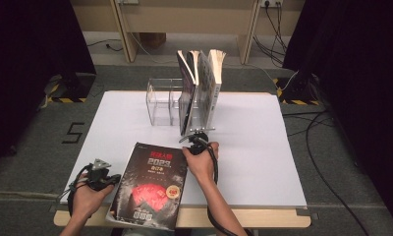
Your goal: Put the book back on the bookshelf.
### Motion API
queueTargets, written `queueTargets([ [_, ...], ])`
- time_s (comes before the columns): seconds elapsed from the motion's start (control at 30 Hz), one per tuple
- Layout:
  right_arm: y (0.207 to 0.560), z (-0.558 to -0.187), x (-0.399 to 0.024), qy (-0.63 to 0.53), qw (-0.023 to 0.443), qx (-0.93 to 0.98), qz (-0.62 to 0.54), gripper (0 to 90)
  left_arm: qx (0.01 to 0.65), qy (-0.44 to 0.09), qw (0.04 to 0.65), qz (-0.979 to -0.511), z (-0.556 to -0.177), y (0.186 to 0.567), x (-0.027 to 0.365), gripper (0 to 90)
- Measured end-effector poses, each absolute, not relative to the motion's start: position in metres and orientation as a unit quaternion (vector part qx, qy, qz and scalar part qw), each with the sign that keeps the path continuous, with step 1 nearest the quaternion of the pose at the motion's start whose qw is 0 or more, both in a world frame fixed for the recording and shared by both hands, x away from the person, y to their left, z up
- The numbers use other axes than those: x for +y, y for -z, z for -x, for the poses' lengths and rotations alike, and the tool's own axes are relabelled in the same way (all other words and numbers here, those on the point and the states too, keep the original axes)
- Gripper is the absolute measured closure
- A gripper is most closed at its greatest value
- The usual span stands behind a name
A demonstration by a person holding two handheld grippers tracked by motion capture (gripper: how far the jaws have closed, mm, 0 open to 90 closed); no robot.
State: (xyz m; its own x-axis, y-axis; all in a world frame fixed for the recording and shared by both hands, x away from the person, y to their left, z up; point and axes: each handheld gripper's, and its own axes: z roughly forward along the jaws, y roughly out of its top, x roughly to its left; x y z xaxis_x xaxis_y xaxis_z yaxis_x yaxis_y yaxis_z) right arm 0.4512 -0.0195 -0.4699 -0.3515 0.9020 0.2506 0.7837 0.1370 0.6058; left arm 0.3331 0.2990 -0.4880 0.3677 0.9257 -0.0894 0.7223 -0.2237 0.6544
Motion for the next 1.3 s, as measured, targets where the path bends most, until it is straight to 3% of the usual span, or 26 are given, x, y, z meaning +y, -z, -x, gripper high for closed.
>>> queueTargets([
  [0.3, 0.470, -0.456, -0.027, -0.336, 0.091, 0.746, -0.567, 61.8, 0.544, -0.133, 0.339, -0.756, -0.333, 0.489, 0.300, 88.9],
  [0.4, 0.471, -0.456, -0.029, -0.334, 0.091, 0.747, -0.568, 61.4, 0.557, -0.120, 0.357, -0.741, -0.335, 0.488, 0.306, 82.6],
  [0.7, 0.471, -0.456, -0.029, -0.334, 0.089, 0.746, -0.570, 61.3, 0.557, -0.136, 0.359, -0.737, -0.335, 0.483, 0.300, 74.5],
  [1.3, 0.477, -0.458, -0.026, -0.332, 0.080, 0.744, -0.575, 60.2, 0.573, -0.143, 0.377, -0.714, -0.334, 0.480, 0.303, 66.8],
])
